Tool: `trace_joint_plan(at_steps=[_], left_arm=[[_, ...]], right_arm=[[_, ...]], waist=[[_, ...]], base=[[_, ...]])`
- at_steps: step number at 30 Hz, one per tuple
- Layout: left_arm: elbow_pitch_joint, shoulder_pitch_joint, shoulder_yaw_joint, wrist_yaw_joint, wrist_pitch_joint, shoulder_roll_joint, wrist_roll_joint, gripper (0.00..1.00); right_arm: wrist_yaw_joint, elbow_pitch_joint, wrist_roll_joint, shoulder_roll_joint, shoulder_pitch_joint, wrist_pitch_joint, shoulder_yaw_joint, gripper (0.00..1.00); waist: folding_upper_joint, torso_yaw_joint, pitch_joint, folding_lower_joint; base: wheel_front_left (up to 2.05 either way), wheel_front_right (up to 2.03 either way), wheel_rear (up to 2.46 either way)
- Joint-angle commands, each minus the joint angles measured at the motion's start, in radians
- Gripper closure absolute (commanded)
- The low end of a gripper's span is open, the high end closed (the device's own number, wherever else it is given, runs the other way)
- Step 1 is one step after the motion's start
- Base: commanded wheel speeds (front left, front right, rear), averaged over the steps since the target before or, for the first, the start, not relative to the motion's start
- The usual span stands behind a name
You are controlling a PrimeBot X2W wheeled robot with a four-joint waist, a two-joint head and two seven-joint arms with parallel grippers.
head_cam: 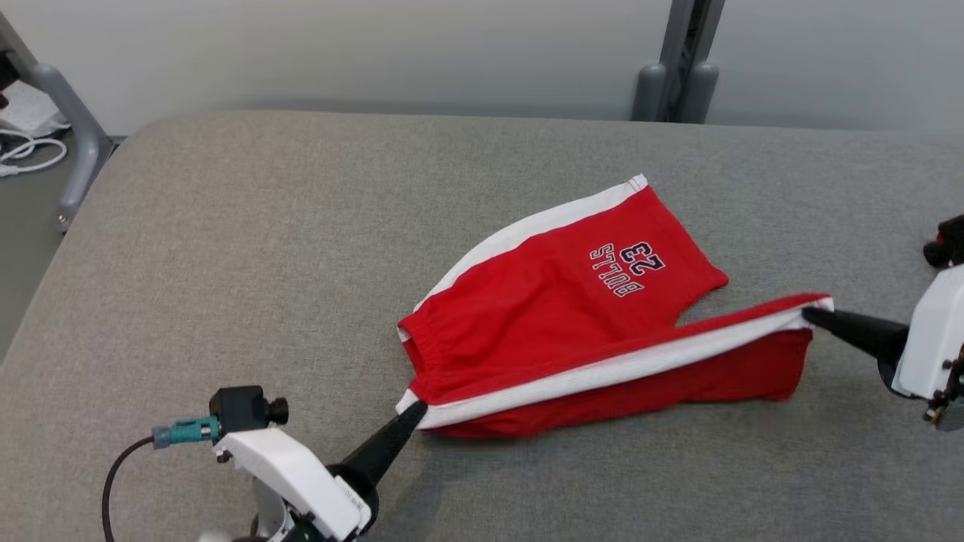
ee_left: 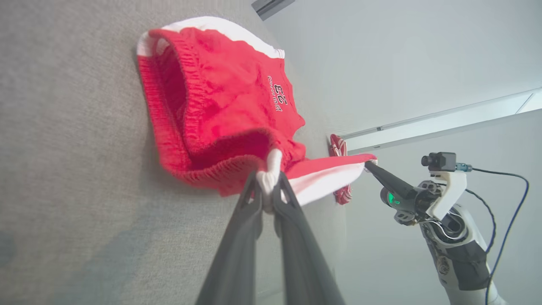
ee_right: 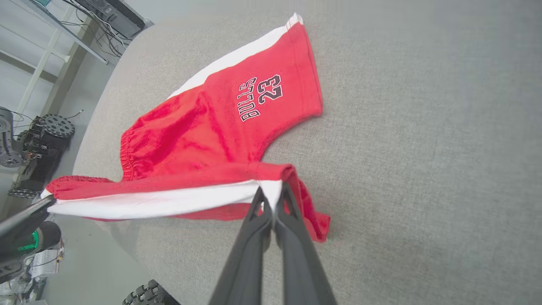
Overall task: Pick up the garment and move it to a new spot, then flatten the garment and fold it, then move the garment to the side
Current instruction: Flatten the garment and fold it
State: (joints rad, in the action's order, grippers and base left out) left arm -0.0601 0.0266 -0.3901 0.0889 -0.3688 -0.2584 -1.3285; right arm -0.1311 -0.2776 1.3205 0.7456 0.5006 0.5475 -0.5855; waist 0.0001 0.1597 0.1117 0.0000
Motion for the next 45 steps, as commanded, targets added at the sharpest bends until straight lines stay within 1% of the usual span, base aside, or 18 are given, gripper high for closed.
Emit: trace_joint_plan(at_steps=[1, 8, 12, 15, 20, 27, 33, 34, 35, 36, 37, 38, 41, 42, 44, 45], left_arm=[[0.003, 0.05, 0.012, -0.008, -0.006, 0.012, -0.019, 1.0], [0.079, 0.216, 0.03, -0.029, -0.039, 0.044, -0.045, 1.0], [0.131, 0.288, 0.034, -0.042, -0.049, 0.057, -0.046, 1.0], [0.179, 0.345, 0.031, -0.059, -0.051, 0.071, -0.04, 1.0], [0.258, 0.417, 0.028, -0.092, -0.04, 0.105, -0.04, 1.0], [0.356, 0.484, 0.012, -0.135, -0.023, 0.152, -0.043, 1.0], [0.411, 0.524, 0.006, -0.156, -0.003, 0.176, -0.059, 1.0], [0.418, 0.53, 0.005, -0.161, -0.002, 0.18, -0.062, 0.93], [0.425, 0.536, 0.003, -0.162, 0.0, 0.183, -0.065, 0.83], [0.431, 0.542, 0.0, -0.167, 0.002, 0.185, -0.068, 0.68], [0.436, 0.548, -0.002, -0.17, 0.003, 0.188, -0.071, 0.65], [0.442, 0.553, -0.002, -0.173, 0.005, 0.19, -0.077, 0.64], [0.462, 0.572, -0.004, -0.177, 0.014, 0.192, -0.079, 0.69], [0.47, 0.578, -0.006, -0.179, 0.018, 0.194, -0.082, 0.73], [0.484, 0.59, -0.005, -0.178, 0.023, 0.196, -0.091, 0.78], [0.493, 0.595, -0.003, -0.177, 0.028, 0.197, -0.093, 0.83]], right_arm=[[0.001, -0.02, -0.028, -0.014, 0.042, 0.019, 0.021, 1.0], [0.001, -0.1, -0.134, -0.088, 0.215, 0.112, 0.081, 1.0], [0.001, -0.145, -0.18, -0.131, 0.29, 0.152, 0.108, 1.0], [0.001, -0.189, -0.218, -0.174, 0.354, 0.187, 0.133, 1.0], [0.001, -0.252, -0.286, -0.227, 0.43, 0.231, 0.165, 1.0], [0.001, -0.318, -0.368, -0.265, 0.48, 0.27, 0.201, 1.0], [0.001, -0.352, -0.417, -0.279, 0.499, 0.28, 0.246, 1.0], [0.001, -0.358, -0.424, -0.282, 0.501, 0.28, 0.253, 1.0], [0.001, -0.362, -0.43, -0.284, 0.504, 0.281, 0.259, 1.0], [0.001, -0.364, -0.437, -0.286, 0.508, 0.28, 0.267, 1.0], [0.001, -0.366, -0.444, -0.288, 0.51, 0.278, 0.273, 1.0], [0.001, -0.368, -0.45, -0.291, 0.513, 0.275, 0.279, 1.0], [0.001, -0.372, -0.469, -0.301, 0.514, 0.274, 0.295, 1.0], [0.001, -0.372, -0.475, -0.304, 0.516, 0.274, 0.299, 1.0], [0.001, -0.373, -0.486, -0.308, 0.52, 0.271, 0.308, 1.0], [0.001, -0.373, -0.49, -0.31, 0.523, 0.267, 0.313, 1.0]], waist=[[-0.0001, 0.034, 0.054, 0.0], [-0.0001, 0.074, 0.167, 0.0], [-0.0001, 0.09, 0.204, 0.0], [-0.0001, 0.105, 0.234, 0.0], [-0.0001, 0.134, 0.271, 0.0], [-0.0001, 0.167, 0.298, 0.0], [-0.0001, 0.184, 0.316, 0.0], [-0.0001, 0.186, 0.318, 0.0], [-0.0001, 0.189, 0.321, 0.0], [-0.0001, 0.19, 0.324, 0.0], [-0.0001, 0.192, 0.327, 0.0], [-0.0001, 0.193, 0.33, 0.0], [-0.0001, 0.196, 0.338, 0.0], [-0.0001, 0.196, 0.34, 0.0], [-0.0001, 0.197, 0.344, 0.0], [-0.0001, 0.197, 0.347, 0.0]], base=[[0.0, 0.0, 0.0], [0.0, 0.0, 0.0], [0.0, 0.0, 0.0], [0.0, 0.0, 0.0], [0.0, 0.0, 0.0], [0.0, 0.0, 0.0], [0.0, 0.0, 0.0], [0.0, 0.0, 0.0], [0.0, 0.0, 0.0], [0.0, 0.0, 0.0], [0.0, 0.0, 0.0], [0.0, 0.0, 0.0], [0.0, 0.0, 0.0], [0.0, 0.0, 0.0], [0.0, 0.0, 0.0], [0.0, 0.0, 0.0]])
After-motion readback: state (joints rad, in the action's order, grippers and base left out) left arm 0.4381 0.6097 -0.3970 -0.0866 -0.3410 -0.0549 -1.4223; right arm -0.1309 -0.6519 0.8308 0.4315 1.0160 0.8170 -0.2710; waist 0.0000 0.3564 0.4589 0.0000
